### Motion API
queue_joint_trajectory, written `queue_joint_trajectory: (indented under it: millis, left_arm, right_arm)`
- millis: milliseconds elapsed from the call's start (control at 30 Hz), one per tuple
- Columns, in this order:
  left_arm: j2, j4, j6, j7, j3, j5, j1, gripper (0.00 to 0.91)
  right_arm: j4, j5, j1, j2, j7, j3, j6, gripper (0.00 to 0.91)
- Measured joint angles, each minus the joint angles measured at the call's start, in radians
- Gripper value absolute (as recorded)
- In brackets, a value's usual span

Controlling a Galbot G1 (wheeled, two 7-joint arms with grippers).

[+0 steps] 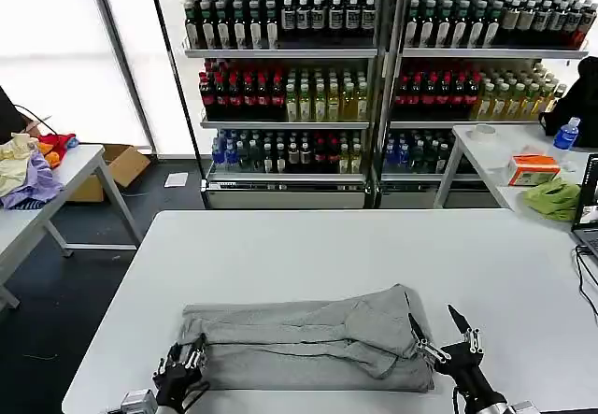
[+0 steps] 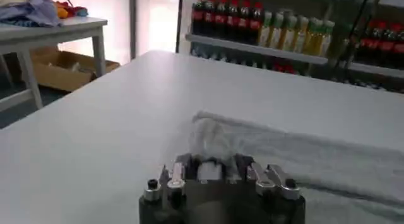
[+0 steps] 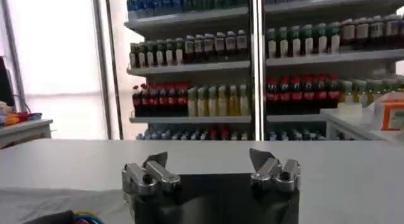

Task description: Fold and organize the clothes.

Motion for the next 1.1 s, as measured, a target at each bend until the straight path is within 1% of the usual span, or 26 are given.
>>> queue_joint_trajectory:
  millis: [333, 533, 633, 767, 1100]
  left_arm:
    - [-0.014, 0.017, -0.019, 0.003, 0.014, 0.011, -0.001, 0.01]
    - [-0.004, 0.009, -0.026, 0.012, -0.015, -0.003, -0.003, 0.01]
    - [0.008, -0.003, -0.021, 0.02, -0.058, -0.02, -0.002, 0.01]
    - [0.041, -0.014, -0.015, 0.043, -0.149, -0.052, -0.005, 0.01]
    - [0.181, 0.047, 0.023, 0.142, -0.416, -0.144, -0.029, 0.01]
  right_arm:
    - [0.002, 0.002, -0.007, -0.001, 0.002, 0.004, 0.008, 0.907]
    - [0.011, 0.008, -0.007, -0.007, 0.003, 0.008, 0.008, 0.907]
    - [0.014, 0.011, -0.007, -0.012, 0.004, 0.008, 0.008, 0.907]
    - [0.016, 0.013, -0.001, -0.014, 0.005, 0.004, 0.007, 0.907]
    - [0.028, 0.013, -0.001, -0.016, 0.007, -0.001, 0.006, 0.907]
